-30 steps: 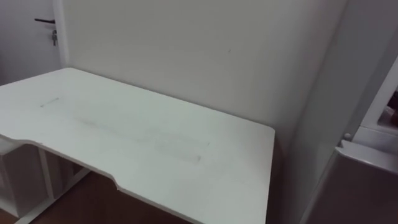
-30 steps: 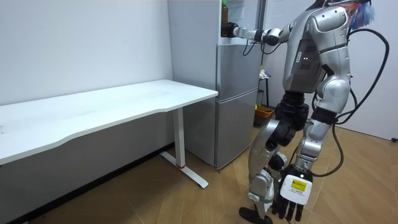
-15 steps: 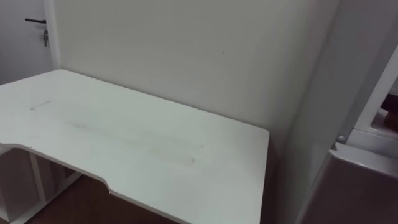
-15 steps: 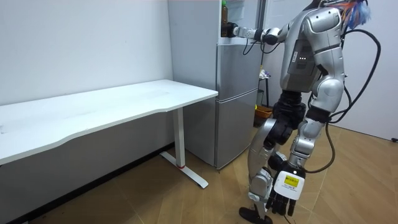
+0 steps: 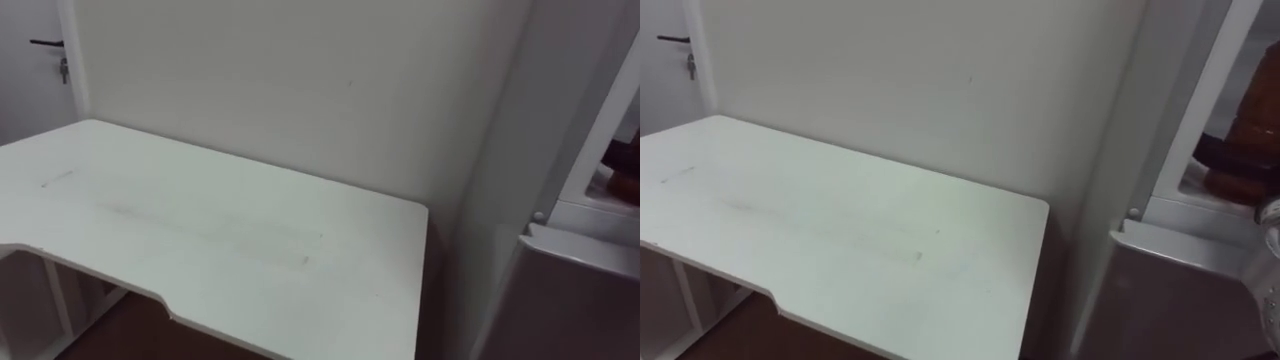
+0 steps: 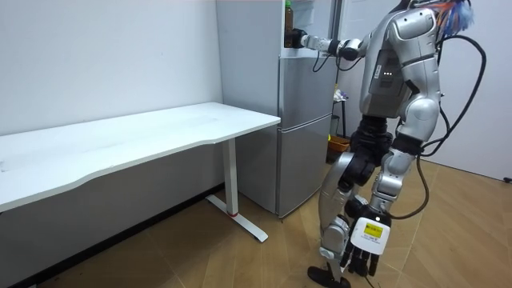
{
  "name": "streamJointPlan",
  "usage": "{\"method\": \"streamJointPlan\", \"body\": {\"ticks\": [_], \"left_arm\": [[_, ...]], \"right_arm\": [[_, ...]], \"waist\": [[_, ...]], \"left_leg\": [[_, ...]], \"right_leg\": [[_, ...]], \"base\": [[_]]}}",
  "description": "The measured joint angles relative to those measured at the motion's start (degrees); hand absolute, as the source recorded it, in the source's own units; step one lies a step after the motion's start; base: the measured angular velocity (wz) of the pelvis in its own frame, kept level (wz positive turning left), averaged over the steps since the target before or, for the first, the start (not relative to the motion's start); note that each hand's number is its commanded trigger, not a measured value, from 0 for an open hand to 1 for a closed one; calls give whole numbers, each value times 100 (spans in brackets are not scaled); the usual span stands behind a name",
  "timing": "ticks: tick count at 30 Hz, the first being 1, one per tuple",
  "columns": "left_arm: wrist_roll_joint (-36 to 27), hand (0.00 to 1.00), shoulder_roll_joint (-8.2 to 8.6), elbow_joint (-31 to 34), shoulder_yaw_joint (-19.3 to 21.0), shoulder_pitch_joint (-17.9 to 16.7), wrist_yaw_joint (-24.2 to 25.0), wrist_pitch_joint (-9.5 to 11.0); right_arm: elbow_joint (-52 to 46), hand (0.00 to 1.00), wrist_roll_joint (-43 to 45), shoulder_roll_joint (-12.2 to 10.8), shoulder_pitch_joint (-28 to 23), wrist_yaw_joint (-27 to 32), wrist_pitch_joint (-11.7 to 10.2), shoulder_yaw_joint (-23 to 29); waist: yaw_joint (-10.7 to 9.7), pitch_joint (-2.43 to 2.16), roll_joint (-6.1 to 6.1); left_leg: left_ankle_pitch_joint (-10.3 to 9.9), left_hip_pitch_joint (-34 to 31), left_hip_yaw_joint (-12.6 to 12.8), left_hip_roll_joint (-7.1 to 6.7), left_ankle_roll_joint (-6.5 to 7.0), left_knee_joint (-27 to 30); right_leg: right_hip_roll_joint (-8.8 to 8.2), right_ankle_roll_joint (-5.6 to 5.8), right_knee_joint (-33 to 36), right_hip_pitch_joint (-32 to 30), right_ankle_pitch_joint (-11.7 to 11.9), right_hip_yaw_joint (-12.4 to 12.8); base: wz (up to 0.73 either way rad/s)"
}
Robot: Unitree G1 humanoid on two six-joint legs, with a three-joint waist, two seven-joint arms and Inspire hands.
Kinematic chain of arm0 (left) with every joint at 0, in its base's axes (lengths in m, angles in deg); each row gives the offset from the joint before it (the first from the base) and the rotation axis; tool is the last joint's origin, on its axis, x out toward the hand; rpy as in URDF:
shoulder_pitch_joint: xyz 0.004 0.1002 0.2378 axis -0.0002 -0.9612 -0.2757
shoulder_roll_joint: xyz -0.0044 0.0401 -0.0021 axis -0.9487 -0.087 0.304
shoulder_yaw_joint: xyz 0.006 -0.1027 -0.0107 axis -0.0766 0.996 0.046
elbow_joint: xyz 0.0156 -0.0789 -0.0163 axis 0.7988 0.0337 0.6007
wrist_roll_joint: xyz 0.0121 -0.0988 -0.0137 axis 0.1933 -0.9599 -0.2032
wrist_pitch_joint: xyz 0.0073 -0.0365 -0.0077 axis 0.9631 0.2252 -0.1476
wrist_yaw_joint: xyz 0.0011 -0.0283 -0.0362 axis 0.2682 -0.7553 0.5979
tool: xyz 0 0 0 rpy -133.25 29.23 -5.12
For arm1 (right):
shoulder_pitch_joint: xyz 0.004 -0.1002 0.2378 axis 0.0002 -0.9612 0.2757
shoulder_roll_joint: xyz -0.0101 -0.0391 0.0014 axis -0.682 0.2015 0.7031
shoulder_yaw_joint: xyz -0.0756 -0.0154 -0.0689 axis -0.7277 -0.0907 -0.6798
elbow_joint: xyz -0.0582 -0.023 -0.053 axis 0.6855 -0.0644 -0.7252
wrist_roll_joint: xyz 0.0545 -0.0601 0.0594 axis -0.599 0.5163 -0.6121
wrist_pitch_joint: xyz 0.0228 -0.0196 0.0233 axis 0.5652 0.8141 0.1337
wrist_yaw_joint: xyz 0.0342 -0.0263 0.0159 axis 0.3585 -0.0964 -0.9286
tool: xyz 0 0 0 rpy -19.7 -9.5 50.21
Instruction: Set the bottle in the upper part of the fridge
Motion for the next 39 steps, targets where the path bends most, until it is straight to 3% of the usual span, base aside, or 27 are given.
{"method": "streamJointPlan", "body": {"ticks": [12, 18, 24, 29, 31, 34, 39], "left_arm": [[-7, 0, 45, -33, -21, 130, -190, 28], [-16, 0, 145, -207, -4, 155, -198, 107], [-114, 0, 228, -275, -11, 147, -208, 123], [-111, 0, 286, -275, -33, 206, -243, 120], [-104, 0, 342, -283, -21, 255, -311, 121], [-120, 0, 378, -283, -38, 277, -360, 135], [-122, 0, 384, -315, -56, 294, -444, 273]], "right_arm": [[-1330, 0, -88, -5, -847, 4, -11, 152], [-2073, 0, -72, -93, -1262, 14, -11, 271], [-2688, 0, 167, -549, -1516, 109, -45, 734], [-3222, 0, 165, -627, -1959, 224, -46, 841], [-3545, 0, 164, -905, -2220, 283, -70, 1087], [-3826, 0, 155, -1118, -2510, 324, -105, 1114], [-4258, 0, 160, -1279, -3030, 283, -379, 1112]], "waist": [[-141, 2, -1], [-256, 3, -4], [-399, 17, 43], [-427, -21, 138], [-416, -29, 197], [-442, -29, 233], [-498, -15, 262]], "left_leg": [[-20, 246, 127, 2, -13, -205], [-19, 370, 240, 0, -14, -311], [-33, 399, 328, 17, -14, -355], [-39, 396, 349, 17, -5, -361], [-44, 399, 354, 13, 3, -361], [-44, 440, 363, 13, 4, -386], [-45, 483, 387, 16, 3, -398]], "right_leg": [[35, 11, -10, 89, -28, 218], [38, 20, -87, 173, -20, 260], [55, 21, -92, 169, -21, 435], [58, 35, -88, 85, -9, 555], [57, 38, -86, 72, -8, 565], [50, 39, -86, 79, -7, 586], [51, 39, -82, 116, -8, 574]], "base": [[-6], [-5], [-8], [-6], [0], [-5], [0]]}}
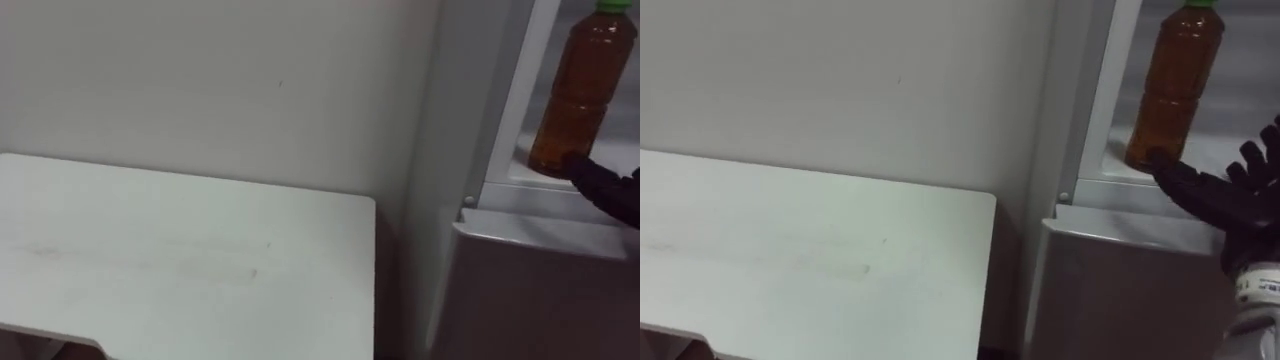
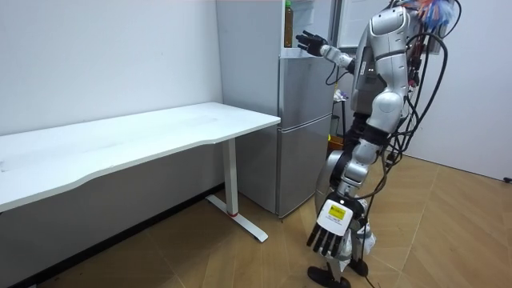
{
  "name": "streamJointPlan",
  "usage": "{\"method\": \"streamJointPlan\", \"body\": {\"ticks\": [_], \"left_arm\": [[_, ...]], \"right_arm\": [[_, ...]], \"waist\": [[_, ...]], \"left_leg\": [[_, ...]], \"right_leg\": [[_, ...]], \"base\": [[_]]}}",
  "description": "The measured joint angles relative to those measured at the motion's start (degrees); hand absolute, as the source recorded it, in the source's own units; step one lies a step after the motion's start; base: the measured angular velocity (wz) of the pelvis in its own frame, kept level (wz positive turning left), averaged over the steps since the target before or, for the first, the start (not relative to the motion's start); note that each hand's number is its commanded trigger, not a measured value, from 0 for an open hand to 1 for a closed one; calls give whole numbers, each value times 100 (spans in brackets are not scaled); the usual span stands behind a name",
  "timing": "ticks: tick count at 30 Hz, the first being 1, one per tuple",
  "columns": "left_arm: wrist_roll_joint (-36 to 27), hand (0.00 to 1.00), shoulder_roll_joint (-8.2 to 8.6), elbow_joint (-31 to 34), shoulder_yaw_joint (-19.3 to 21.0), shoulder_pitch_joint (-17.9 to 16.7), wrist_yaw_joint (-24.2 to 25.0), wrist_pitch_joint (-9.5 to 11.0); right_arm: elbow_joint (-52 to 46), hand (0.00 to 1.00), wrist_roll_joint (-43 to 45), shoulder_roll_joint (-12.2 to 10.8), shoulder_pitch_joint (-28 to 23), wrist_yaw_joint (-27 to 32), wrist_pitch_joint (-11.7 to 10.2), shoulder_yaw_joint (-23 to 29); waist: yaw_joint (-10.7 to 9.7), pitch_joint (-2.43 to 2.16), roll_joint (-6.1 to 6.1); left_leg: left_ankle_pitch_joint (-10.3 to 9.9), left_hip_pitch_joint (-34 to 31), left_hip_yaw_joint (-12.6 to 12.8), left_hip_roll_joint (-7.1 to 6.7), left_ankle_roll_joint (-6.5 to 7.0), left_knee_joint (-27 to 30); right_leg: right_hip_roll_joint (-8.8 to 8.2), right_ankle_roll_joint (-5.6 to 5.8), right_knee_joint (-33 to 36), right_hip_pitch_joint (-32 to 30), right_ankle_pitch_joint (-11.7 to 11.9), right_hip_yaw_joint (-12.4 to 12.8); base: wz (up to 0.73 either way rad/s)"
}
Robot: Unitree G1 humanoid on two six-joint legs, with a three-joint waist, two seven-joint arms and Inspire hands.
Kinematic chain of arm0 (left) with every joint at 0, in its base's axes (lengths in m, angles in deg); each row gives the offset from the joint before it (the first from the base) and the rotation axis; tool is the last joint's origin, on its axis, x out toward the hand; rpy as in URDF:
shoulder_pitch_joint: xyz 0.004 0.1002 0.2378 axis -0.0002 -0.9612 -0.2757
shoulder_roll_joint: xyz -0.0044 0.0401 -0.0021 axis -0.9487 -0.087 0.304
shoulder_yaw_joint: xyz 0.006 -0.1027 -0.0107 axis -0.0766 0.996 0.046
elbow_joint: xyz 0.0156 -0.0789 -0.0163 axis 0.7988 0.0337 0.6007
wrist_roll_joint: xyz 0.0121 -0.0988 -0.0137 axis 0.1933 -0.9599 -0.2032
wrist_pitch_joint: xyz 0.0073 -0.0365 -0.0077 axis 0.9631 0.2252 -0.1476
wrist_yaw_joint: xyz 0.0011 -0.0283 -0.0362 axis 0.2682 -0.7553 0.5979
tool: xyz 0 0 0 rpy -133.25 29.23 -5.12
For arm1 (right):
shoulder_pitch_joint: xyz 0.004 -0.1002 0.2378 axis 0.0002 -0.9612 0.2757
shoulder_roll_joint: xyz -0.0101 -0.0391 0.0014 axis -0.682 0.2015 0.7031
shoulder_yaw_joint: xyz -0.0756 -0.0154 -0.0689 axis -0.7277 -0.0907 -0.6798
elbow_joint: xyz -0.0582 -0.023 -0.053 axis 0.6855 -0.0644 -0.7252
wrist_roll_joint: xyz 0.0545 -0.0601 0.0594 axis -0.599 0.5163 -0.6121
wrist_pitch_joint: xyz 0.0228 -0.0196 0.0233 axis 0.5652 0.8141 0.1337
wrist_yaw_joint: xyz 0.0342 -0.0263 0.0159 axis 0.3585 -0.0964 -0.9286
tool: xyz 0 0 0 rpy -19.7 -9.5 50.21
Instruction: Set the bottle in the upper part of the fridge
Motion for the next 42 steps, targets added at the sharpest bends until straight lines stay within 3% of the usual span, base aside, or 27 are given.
{"method": "streamJointPlan", "body": {"ticks": [6, 10, 13, 18, 23, 26, 28, 30, 31, 33, 37, 42], "left_arm": [[-2, 0, 39, -140, -105, 13, -32, 114], [-117, 0, 108, -141, -115, 12, -29, 128], [-118, 0, 131, -147, -127, 13, -29, 206], [-121, 0, 161, -179, -264, 137, -33, 280], [-507, 0, 165, -244, -422, 206, -42, 312], [-693, 0, 126, -372, -555, 266, -136, 327], [-790, 0, 153, -365, -565, 280, -146, 341], [-791, 0, 189, -362, -566, 303, -142, 363], [-807, 0, 182, -365, -560, 312, -141, 414], [-928, 0, 100, -362, -551, 323, -143, 542], [-1008, 0, 80, -312, -561, 346, -115, 704], [-1024, 0, 97, -298, -604, 390, -89, 725]], "right_arm": [[-225, 0, -34, -572, -452, -132, -272, 183], [-290, 0, 17, -703, -605, -282, -474, 186], [-455, 0, 259, -938, -790, -270, -599, 177], [-442, 0, 714, -1103, -1194, -236, -943, 171], [-74, 0, 1094, -1328, -1699, -68, -1254, 169], [822, 0, 1070, -1464, -1965, 15, -984, 101], [1419, 0, 956, -1677, -2324, 158, -593, -3], [1497, 0, 855, -1760, -2526, 298, -453, -78], [1516, 0, 840, -1775, -2600, 369, -455, -118], [1792, 0, 837, -1776, -2598, 422, -472, -177], [2126, 0, 840, -1773, -2591, 598, -516, -187], [2668, 0, 895, -1768, -2603, 689, -542, -202]], "waist": [[-92, 11, 87], [-143, -46, 190], [-191, -44, 203], [-242, -40, 210], [-310, -41, 230], [-388, -42, 232], [-403, -40, 253], [-431, -5, 394], [-477, -7, 483], [-546, -4, 494], [-601, -2, 368], [-610, 25, 278]], "left_leg": [[-26, -5, 64, 14, 4, 11], [-34, 12, 138, 10, 28, 10], [-45, 49, 177, 12, 35, -5], [-63, 52, 187, 8, 39, -29], [-110, 62, 311, 36, 31, -46], [-117, 95, 440, 76, 24, -69], [-124, 71, 465, 74, 19, -93], [-126, 23, 495, 72, 24, -94], [-125, -13, 520, 70, 26, -98], [-119, -8, 522, 75, 23, -106], [-117, -2, 529, 77, 14, -121], [-121, 5, 539, 73, 13, -136]], "right_leg": [[-44, 10, 0, -40, -8, 7], [-54, 33, -1, -55, -19, 87], [-16, 41, 1, -49, -12, 148], [-14, 49, 0, -59, -15, 225], [-16, 50, 6, -96, -16, 320], [6, 38, 16, -144, 18, 453], [-1, 36, 95, -217, 20, 467], [4, 39, 122, -275, 19, 463], [3, 41, 129, -326, 17, 466], [3, 38, 121, -317, 8, 455], [-2, 30, 107, -331, -40, 456], [5, 29, 92, -334, -41, 459]], "base": [[-5], [-8], [-7], [-3], [-16], [-20], [-13], [-10], [-8], [0], [0], [0]]}}
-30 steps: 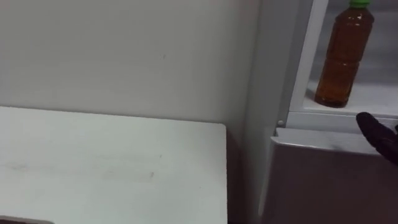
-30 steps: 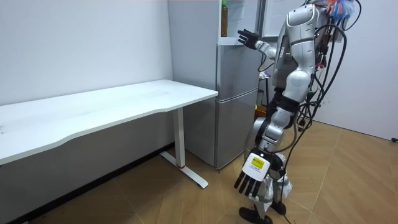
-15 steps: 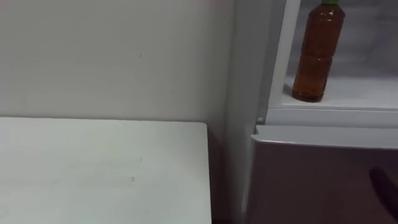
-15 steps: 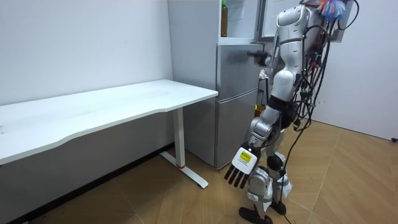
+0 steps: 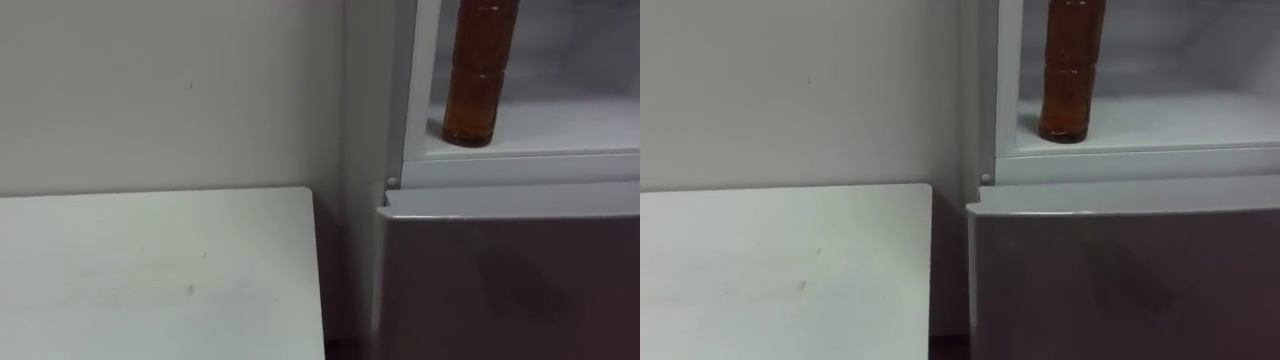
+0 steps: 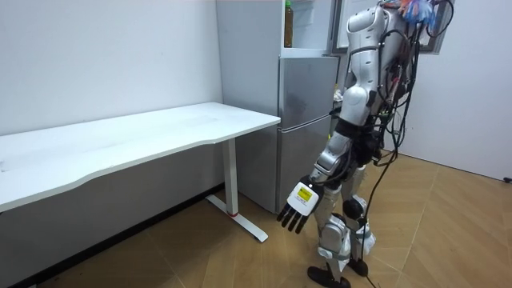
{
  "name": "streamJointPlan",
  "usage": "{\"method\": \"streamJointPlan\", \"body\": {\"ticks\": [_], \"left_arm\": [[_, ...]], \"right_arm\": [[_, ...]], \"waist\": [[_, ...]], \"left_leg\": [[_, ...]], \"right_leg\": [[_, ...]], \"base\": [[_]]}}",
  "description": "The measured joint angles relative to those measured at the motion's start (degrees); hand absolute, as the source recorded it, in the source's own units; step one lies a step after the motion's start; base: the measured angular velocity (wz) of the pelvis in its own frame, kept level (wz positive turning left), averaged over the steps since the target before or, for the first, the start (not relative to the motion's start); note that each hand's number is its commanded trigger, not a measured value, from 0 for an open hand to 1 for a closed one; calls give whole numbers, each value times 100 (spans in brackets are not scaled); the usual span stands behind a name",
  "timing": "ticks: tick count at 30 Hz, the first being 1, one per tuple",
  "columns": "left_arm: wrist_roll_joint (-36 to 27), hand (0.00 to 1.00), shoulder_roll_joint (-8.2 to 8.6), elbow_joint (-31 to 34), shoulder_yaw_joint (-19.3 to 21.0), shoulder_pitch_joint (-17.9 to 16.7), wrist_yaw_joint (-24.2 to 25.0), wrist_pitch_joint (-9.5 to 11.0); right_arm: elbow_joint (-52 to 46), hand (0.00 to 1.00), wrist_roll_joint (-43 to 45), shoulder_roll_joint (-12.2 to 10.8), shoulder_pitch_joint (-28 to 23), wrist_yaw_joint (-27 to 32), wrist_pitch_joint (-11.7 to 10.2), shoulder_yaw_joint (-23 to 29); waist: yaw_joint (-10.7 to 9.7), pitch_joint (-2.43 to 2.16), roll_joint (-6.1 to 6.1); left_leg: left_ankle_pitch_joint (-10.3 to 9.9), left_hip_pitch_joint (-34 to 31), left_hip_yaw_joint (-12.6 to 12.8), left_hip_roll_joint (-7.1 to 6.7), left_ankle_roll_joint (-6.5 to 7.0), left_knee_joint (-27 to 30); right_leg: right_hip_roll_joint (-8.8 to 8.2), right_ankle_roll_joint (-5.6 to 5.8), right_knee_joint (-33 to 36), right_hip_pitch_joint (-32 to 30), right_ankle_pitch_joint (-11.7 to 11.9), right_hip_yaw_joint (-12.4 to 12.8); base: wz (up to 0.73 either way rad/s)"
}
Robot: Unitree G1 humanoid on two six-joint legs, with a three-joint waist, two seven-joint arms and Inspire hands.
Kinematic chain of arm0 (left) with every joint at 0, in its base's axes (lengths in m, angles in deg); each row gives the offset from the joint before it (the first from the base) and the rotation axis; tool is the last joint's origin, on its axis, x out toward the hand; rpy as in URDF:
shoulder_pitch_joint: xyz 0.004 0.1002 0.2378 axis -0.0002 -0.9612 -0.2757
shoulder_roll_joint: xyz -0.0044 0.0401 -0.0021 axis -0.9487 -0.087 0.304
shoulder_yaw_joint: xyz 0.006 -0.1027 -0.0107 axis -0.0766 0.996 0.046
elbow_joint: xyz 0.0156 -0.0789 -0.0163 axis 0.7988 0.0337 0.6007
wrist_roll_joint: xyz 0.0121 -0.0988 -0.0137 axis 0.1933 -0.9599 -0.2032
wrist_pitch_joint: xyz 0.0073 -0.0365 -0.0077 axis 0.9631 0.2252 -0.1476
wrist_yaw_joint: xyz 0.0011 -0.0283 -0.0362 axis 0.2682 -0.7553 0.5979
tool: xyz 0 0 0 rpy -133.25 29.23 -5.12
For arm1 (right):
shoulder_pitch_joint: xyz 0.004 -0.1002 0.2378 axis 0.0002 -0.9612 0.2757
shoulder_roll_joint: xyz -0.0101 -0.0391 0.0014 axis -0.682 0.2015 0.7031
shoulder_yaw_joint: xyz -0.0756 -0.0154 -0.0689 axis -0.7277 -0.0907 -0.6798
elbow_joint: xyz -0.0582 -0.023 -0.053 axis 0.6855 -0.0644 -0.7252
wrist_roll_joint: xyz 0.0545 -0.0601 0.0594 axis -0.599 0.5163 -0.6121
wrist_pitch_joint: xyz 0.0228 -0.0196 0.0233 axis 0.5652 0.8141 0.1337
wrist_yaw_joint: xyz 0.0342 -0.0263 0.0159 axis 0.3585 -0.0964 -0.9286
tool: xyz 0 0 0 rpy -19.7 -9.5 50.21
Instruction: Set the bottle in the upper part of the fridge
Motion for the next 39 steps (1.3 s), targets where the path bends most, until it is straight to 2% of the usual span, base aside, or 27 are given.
{"method": "streamJointPlan", "body": {"ticks": [6, 9, 11, 16, 20, 22, 25, 30, 39], "left_arm": [[-150, 0, 42, -5, 2, 84, 5, 1], [-200, 0, 40, -6, -9, 124, 140, -2], [-197, 0, 39, -6, -6, 113, 222, -2], [-90, 0, 43, -3, 49, 146, 363, -79], [88, 0, 43, 55, 48, 239, 426, -131], [101, 0, 51, 47, 50, 257, 454, -172], [135, 0, 54, 48, 52, 317, 457, -241], [135, 0, 77, 48, 56, 340, 457, -285], [124, 0, 81, 49, 129, 279, 445, -286]], "right_arm": [[1514, 0, 250, 9, 28, -30, 23, -98], [2214, 0, 219, 17, 56, -190, 164, -97], [2633, 0, 176, 16, 69, -447, 199, -97], [3617, 0, 172, 8, 132, -1663, 570, -348], [3955, 0, 151, -1, 168, -2518, 861, -749], [4197, 0, 152, -21, 316, -2949, 1008, -771], [4419, 0, 155, -21, 558, -3291, 1129, -789], [4601, 0, 109, -20, 799, -3704, 1215, -976], [4763, 0, -274, -24, 733, -4041, 1289, -963]], "waist": [[25, -10, 20], [2, -16, 41], [-10, -19, 45], [-11, -22, 29], [75, -11, 42], [95, 0, 61], [104, 2, 63], [109, 5, 70], [86, 4, 9]], "left_leg": [[-4, 36, 9, -11, 5, -44], [-3, 47, 6, -13, 3, -53], [-4, 50, 8, -12, 3, -54], [-10, 54, 8, -10, -8, -56], [-10, 62, 9, -10, -8, -51], [-10, 79, 9, -11, -7, -54], [-10, 74, 10, -10, -7, -49], [-10, 73, 9, -9, -8, -56], [-18, 190, -28, -34, -21, -126]], "right_leg": [[-5, 16, 1, 14, -14, 62], [-8, 19, 4, 17, -27, 89], [-7, 14, 10, 17, -33, 95], [-11, 9, 12, 26, -38, 111], [-9, 9, 13, 26, -38, 77], [-8, 9, 12, 44, -38, 77], [-10, 9, 9, 40, -38, 60], [-9, 5, 1, 46, -42, -8], [-5, 18, -99, 216, -60, -43]], "base": [[0], [0], [0], [0], [0], [0], [0], [0], [0]]}}
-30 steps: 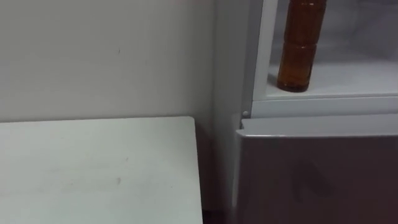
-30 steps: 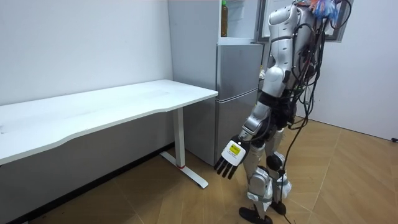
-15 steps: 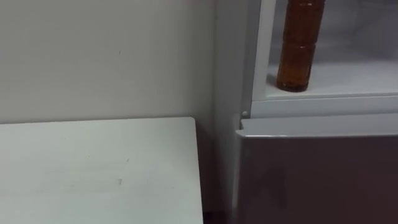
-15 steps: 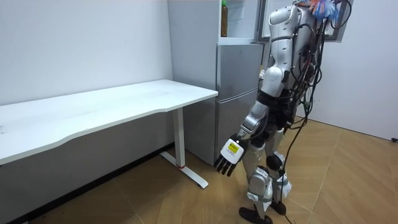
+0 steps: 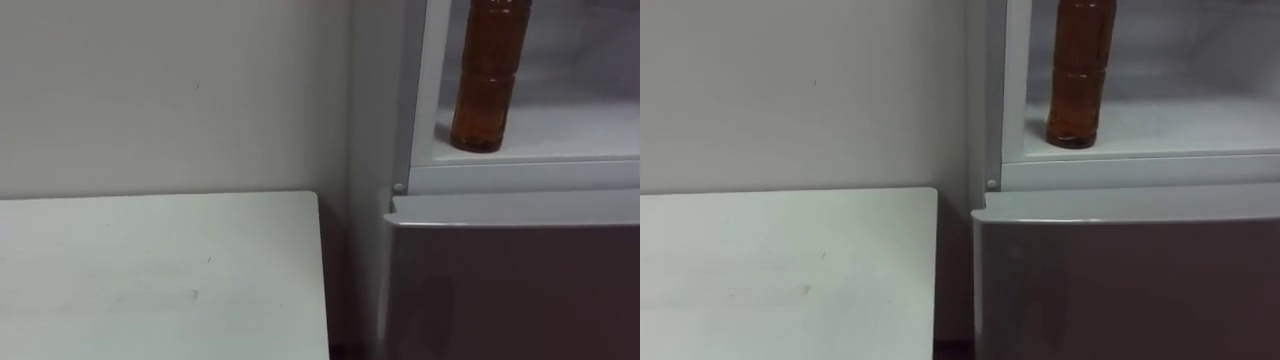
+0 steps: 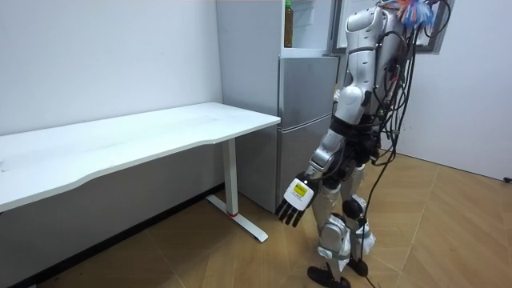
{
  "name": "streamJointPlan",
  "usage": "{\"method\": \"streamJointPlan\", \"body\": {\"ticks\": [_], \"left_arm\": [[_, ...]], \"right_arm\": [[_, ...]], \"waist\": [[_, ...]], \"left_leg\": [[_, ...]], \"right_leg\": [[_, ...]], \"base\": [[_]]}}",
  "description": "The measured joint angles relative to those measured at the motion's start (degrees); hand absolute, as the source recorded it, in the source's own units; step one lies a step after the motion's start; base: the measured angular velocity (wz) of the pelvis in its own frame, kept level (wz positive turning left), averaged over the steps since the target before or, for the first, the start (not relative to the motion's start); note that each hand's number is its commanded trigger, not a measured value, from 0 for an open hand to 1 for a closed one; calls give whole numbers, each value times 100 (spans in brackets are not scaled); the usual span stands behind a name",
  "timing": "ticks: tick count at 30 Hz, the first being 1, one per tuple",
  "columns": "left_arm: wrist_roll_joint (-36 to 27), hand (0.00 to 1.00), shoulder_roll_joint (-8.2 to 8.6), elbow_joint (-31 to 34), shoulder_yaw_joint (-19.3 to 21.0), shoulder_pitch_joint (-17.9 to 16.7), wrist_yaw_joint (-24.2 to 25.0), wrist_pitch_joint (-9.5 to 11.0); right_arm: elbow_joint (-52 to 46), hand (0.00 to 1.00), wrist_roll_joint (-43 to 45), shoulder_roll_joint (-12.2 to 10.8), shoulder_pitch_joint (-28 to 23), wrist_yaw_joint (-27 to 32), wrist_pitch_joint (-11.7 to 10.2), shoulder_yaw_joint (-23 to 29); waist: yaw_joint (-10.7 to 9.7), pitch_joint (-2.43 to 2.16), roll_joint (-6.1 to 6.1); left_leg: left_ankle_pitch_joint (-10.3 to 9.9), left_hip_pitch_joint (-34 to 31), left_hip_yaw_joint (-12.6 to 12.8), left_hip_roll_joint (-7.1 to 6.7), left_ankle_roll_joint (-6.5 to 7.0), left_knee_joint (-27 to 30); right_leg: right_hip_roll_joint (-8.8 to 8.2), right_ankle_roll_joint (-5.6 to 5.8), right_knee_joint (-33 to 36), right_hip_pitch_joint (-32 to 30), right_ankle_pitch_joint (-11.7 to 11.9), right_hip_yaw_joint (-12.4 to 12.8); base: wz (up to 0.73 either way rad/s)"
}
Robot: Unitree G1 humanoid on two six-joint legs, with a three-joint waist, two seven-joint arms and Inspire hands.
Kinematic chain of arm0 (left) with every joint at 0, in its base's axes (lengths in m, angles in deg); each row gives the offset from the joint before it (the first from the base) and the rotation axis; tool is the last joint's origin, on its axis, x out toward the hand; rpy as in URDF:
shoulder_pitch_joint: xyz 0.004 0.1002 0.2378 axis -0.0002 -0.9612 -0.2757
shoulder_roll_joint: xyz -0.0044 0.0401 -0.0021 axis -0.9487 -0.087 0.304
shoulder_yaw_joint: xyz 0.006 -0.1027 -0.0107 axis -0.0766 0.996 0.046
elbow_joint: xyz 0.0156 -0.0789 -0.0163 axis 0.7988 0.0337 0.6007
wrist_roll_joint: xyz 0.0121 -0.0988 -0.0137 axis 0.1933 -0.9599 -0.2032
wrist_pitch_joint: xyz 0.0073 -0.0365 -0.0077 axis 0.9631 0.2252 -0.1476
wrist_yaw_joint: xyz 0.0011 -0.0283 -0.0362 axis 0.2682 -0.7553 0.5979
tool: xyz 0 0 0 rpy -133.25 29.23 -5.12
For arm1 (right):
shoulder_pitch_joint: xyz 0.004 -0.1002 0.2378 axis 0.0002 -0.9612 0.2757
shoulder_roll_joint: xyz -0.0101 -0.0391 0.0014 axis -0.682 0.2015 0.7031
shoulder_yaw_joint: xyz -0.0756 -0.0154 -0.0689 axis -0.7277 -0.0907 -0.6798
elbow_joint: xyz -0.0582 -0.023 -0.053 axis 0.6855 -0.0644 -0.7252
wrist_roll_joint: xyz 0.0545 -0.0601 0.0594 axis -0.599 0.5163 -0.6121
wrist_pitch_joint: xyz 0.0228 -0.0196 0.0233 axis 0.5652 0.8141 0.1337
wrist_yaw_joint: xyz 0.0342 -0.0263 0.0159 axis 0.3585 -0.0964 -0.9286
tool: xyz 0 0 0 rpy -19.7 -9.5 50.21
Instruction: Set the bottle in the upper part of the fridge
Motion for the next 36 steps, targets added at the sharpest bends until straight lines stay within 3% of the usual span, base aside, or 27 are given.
{"method": "streamJointPlan", "body": {"ticks": [8, 9, 17, 20, 22, 27, 30, 36], "left_arm": [[-25, 0, 7, 7, 152, -69, -30, 0], [-53, 0, 2, 4, 160, -67, -34, 0], [13, 0, -66, -163, 506, -61, -41, -3], [51, 0, -69, -163, 834, -133, -4, -8], [55, 0, -148, -170, 893, -165, -3, -43], [65, 0, -211, -38, 1214, -283, -20, -119], [142, 0, -213, 123, 1284, -393, -65, -120], [527, 0, -221, 243, 1319, -396, -73, -143]], "right_arm": [[99, 0, -351, -55, -184, 99, 8, 355], [128, 0, -510, -79, -238, 131, 9, 483], [152, 0, -1434, 27, -179, 410, 130, 1708], [-591, 0, -1643, 173, -183, 769, 224, 2460], [-926, 0, -1884, 470, -72, 969, 119, 2736], [-1400, 0, -2619, 821, 110, 1589, 37, 3622], [-1527, 0, -2788, 973, 122, 2005, -179, 3837], [-1966, 0, -3174, 1296, 264, 2653, -262, 4276]], "waist": [[-30, -5, -61], [-35, -21, -95], [-244, -1, -268], [-346, -6, -307], [-424, -6, -318], [-554, -28, -430], [-552, -29, -473], [-644, -32, -470]], "left_leg": [[-3, 5, -47, -25, 8, -8], [-3, 41, -47, -26, 8, -10], [-11, 111, -52, -28, 11, 5], [-14, 124, -35, -34, 21, 2], [-18, 151, -17, -41, 28, -10], [-18, 115, -22, -42, 29, 7], [-19, 73, -5, -38, 28, 6], [-24, -25, 44, -28, 34, -9]], "right_leg": [[-3, 19, 4, 1, -12, 36], [-3, 19, 5, 7, -12, 46], [-2, 18, 13, 110, -32, 57], [5, 31, 34, 72, -27, 168], [2, 41, 34, 72, -21, 198], [-1, 44, 22, 54, -21, 160], [7, 42, 35, -3, -20, 199], [7, 38, 189, -151, -15, 243]], "base": [[0], [0], [0], [-8], [-11], [1], [-3], [-5]]}}
